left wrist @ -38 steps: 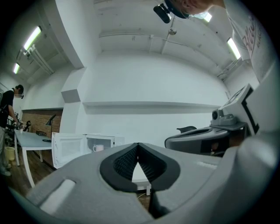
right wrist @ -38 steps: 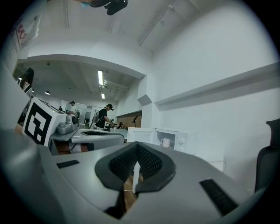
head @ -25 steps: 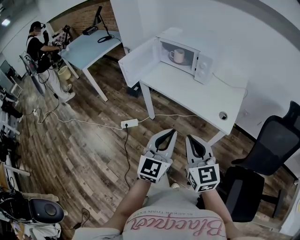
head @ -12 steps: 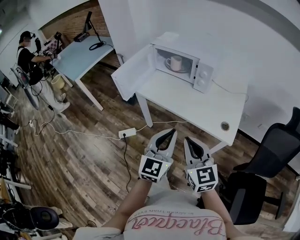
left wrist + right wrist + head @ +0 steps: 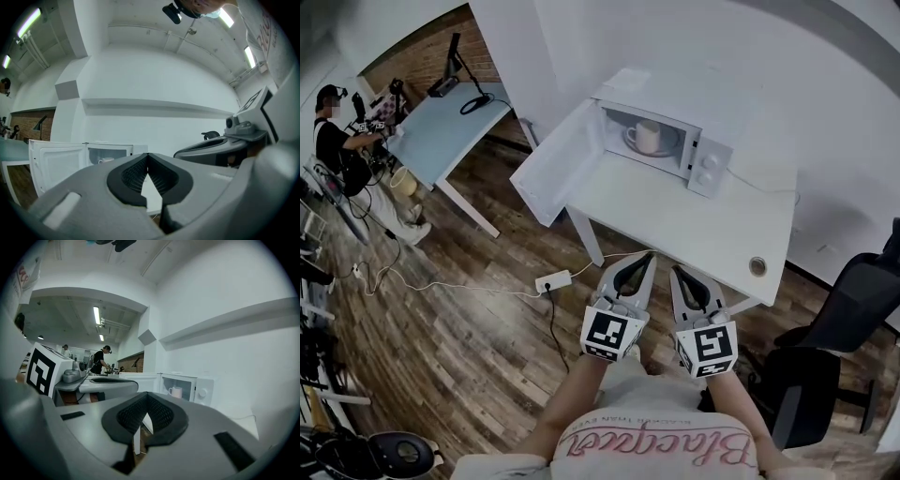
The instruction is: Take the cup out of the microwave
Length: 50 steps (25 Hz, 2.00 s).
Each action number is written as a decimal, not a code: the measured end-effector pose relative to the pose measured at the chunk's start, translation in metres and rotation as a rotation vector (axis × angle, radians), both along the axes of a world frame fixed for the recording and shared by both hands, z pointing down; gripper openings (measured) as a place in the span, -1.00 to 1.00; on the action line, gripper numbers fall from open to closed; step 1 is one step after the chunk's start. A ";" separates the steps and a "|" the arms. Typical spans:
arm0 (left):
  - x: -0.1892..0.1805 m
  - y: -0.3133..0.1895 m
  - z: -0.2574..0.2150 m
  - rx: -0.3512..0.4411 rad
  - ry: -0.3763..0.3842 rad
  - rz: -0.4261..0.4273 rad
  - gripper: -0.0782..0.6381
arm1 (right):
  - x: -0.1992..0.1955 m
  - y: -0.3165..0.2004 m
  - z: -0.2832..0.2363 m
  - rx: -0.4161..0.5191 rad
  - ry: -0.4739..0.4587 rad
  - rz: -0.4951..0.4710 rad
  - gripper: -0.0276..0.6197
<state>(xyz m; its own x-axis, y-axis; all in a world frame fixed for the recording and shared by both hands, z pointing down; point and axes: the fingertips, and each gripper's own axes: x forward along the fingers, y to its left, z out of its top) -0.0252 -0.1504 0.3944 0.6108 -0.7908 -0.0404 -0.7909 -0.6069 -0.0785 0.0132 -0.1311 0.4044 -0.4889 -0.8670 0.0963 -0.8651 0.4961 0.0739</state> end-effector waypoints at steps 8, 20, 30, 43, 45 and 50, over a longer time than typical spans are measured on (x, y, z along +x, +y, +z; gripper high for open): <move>-0.013 -0.038 0.002 -0.011 0.004 0.048 -0.76 | -0.016 -0.038 0.001 -0.008 0.001 0.035 -0.89; -0.027 -0.076 0.001 -0.012 0.006 0.054 -0.76 | -0.032 -0.071 0.002 -0.050 -0.034 0.041 -0.89; -0.028 -0.116 0.004 -0.009 0.008 0.046 -0.76 | -0.026 -0.111 0.005 -0.051 -0.050 0.051 -0.89; -0.015 -0.203 0.013 -0.042 -0.007 0.004 -0.76 | -0.013 -0.197 0.007 -0.057 -0.046 0.019 -0.89; -0.014 -0.215 0.015 -0.048 -0.015 -0.009 -0.76 | -0.012 -0.208 0.009 -0.061 -0.045 0.011 -0.89; -0.006 -0.249 0.026 -0.083 -0.035 -0.034 -0.55 | -0.005 -0.240 0.008 -0.061 -0.055 0.000 -0.89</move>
<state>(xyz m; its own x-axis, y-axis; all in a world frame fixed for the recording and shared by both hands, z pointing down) -0.0316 -0.3989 0.4204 0.5831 -0.8111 0.0468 -0.8091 -0.5849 -0.0565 0.0084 -0.3714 0.4128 -0.4951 -0.8603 0.1215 -0.8670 0.4983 -0.0041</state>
